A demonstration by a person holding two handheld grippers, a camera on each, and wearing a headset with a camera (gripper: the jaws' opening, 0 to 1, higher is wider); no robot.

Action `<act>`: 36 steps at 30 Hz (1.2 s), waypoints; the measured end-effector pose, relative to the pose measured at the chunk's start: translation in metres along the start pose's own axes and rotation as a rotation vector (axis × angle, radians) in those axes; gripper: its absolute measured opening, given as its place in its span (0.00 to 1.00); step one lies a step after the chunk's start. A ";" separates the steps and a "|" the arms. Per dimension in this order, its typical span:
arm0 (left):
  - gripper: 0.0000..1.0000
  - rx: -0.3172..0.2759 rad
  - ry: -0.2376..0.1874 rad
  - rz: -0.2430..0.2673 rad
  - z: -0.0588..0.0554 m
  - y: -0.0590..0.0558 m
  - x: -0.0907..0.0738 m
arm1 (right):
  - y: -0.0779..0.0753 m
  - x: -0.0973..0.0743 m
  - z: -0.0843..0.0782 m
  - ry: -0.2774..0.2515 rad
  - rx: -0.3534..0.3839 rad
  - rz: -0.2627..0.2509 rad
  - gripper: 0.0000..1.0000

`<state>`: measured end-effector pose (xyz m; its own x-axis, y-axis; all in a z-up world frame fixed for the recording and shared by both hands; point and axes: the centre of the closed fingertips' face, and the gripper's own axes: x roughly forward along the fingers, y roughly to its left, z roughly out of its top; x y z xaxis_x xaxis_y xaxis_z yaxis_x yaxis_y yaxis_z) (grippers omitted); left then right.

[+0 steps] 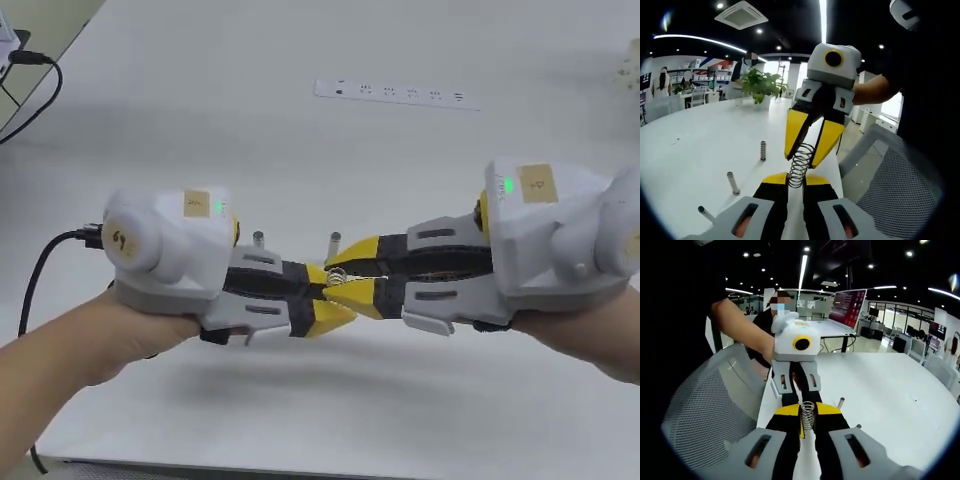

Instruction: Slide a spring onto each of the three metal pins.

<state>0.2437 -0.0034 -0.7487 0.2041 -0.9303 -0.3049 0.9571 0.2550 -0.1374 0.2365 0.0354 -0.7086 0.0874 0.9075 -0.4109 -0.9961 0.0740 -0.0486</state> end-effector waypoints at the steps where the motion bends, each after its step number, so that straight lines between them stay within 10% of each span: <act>1: 0.02 -0.002 -0.004 0.002 0.001 0.001 -0.001 | -0.002 -0.001 0.000 -0.008 0.009 -0.005 0.07; 36: 0.04 -0.029 -0.015 0.014 0.003 0.000 -0.003 | 0.001 0.001 0.005 0.007 0.036 0.013 0.07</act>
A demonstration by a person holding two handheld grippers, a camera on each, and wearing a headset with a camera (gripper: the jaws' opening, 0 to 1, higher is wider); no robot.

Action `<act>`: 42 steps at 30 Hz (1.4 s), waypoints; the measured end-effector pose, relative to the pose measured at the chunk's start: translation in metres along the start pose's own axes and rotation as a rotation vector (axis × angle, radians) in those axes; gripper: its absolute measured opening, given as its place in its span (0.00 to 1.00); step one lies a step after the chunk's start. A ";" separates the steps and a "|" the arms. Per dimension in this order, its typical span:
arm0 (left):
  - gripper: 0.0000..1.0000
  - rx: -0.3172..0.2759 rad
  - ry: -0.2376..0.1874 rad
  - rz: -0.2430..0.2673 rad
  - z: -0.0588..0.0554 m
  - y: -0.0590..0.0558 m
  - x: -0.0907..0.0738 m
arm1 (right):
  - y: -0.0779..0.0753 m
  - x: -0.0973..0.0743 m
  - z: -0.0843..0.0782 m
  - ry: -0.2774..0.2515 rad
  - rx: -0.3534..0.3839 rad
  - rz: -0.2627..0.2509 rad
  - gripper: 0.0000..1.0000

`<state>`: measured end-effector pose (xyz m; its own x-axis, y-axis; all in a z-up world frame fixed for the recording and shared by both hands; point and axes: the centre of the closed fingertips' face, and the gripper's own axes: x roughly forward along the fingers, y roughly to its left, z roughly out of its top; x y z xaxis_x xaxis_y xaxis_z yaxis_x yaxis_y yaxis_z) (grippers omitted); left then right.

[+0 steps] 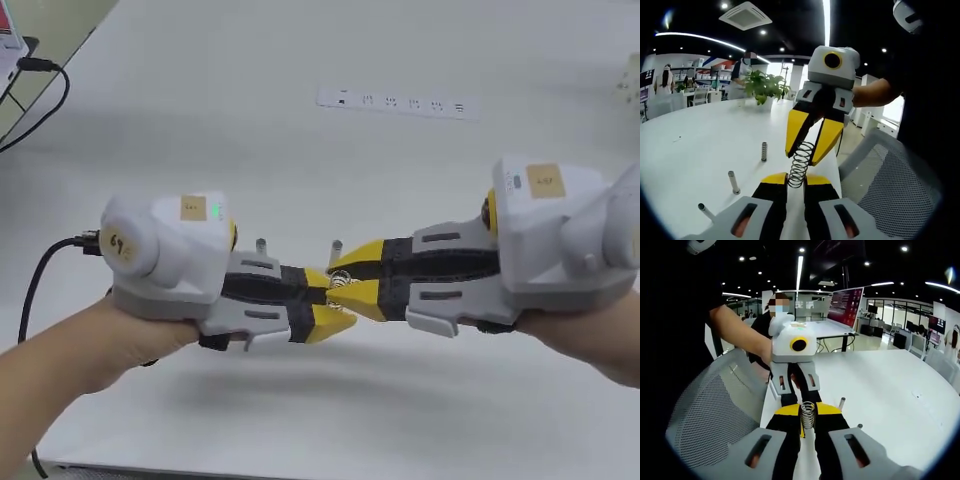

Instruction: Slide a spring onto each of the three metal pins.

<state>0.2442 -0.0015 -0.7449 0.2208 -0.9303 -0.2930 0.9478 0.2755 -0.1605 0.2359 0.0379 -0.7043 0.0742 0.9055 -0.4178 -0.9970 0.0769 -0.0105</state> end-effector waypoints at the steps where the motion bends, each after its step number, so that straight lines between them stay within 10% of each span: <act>1: 0.05 0.003 0.000 0.002 0.000 0.000 0.000 | 0.000 0.000 0.000 0.000 -0.001 0.000 0.07; 22: 0.36 -0.002 -0.001 0.059 -0.003 0.008 -0.008 | -0.002 -0.001 -0.006 0.015 0.002 -0.022 0.07; 42: 0.68 0.000 -0.046 0.241 -0.004 0.036 -0.057 | -0.008 0.000 -0.012 0.032 0.003 -0.045 0.07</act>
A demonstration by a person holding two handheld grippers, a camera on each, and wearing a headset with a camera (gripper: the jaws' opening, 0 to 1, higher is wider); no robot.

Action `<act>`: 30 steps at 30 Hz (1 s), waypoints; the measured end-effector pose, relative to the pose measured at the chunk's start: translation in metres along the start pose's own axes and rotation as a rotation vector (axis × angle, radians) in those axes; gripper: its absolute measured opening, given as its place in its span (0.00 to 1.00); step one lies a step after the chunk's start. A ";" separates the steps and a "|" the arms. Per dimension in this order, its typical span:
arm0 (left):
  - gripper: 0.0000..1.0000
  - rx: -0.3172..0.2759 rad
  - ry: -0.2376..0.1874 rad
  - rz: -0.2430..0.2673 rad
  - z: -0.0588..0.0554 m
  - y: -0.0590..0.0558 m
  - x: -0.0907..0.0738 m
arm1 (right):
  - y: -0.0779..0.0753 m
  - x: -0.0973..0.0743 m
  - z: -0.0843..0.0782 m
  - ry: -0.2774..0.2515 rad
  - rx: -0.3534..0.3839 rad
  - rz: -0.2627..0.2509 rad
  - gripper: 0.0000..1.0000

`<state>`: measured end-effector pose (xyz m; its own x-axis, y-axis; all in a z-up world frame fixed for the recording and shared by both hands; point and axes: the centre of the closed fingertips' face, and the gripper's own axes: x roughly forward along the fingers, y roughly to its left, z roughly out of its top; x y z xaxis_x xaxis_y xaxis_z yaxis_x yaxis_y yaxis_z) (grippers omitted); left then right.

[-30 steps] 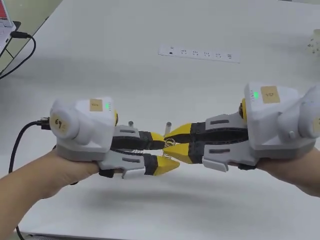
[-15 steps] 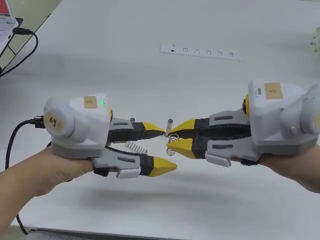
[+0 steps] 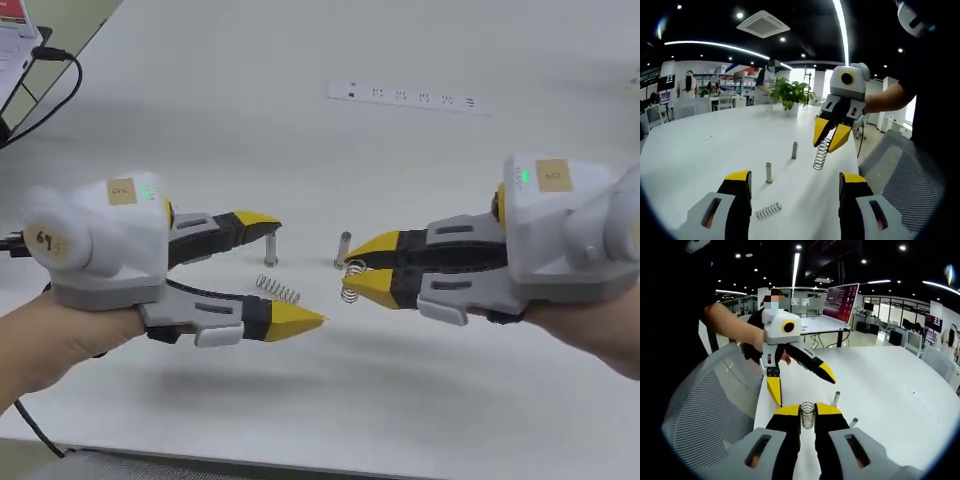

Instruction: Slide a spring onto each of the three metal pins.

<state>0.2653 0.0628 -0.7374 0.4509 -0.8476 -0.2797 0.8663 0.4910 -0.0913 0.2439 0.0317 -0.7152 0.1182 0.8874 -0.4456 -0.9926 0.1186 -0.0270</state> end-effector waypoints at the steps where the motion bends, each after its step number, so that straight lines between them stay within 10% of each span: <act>1: 0.70 -0.002 0.001 0.019 -0.001 0.005 -0.003 | -0.001 0.000 0.000 0.000 -0.001 -0.002 0.07; 14: 0.85 -0.028 -0.011 0.113 -0.007 0.031 -0.034 | -0.008 -0.005 -0.006 0.011 0.003 -0.032 0.07; 30: 0.98 -0.049 -0.016 0.134 -0.012 0.029 -0.051 | -0.016 -0.005 -0.017 0.033 0.009 -0.056 0.07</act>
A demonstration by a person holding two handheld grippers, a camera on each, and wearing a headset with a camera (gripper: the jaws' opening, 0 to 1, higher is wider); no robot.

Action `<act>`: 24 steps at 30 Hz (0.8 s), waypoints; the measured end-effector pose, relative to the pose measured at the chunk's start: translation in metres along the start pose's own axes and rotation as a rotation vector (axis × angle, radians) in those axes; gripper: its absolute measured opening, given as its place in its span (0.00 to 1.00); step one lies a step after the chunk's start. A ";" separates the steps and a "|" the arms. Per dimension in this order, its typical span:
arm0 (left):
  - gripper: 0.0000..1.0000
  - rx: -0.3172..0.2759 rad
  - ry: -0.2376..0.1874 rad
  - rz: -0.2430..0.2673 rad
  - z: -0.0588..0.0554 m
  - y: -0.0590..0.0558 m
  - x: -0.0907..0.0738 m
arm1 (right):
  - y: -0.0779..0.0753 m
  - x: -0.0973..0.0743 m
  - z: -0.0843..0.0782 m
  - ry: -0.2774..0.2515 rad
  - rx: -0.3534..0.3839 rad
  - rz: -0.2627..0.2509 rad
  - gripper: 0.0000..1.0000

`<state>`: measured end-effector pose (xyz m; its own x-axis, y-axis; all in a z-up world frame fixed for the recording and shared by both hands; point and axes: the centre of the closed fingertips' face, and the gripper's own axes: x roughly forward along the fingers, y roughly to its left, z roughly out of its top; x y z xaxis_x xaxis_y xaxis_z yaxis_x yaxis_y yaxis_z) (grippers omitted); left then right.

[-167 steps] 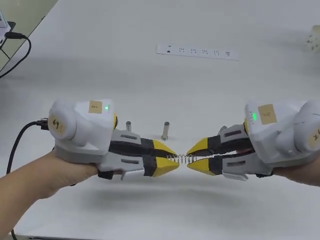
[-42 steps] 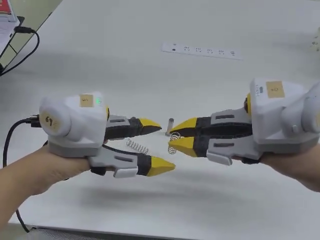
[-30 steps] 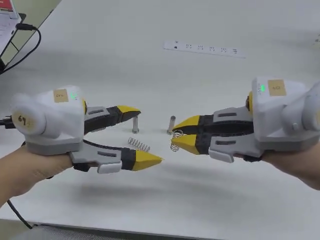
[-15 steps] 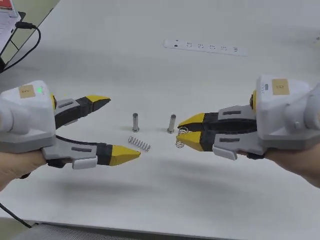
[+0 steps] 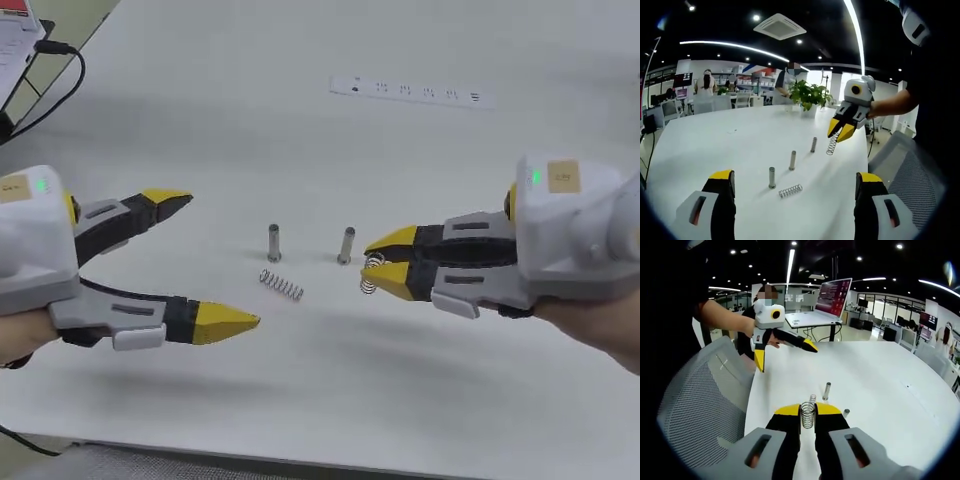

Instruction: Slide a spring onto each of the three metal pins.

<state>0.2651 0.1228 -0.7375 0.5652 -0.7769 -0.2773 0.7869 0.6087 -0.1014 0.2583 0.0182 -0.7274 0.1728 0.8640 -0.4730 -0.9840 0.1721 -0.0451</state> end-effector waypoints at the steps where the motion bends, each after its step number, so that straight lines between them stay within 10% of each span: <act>1: 0.98 -0.001 0.004 0.000 -0.001 0.000 -0.001 | -0.001 0.000 0.000 0.001 -0.005 -0.005 0.07; 24: 0.98 -0.029 0.009 0.020 -0.005 0.002 -0.009 | -0.034 0.008 0.007 -0.013 0.040 -0.057 0.07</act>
<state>0.2605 0.1322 -0.7404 0.5780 -0.7634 -0.2883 0.7683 0.6282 -0.1232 0.2935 0.0229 -0.7233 0.2294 0.8582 -0.4592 -0.9702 0.2397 -0.0366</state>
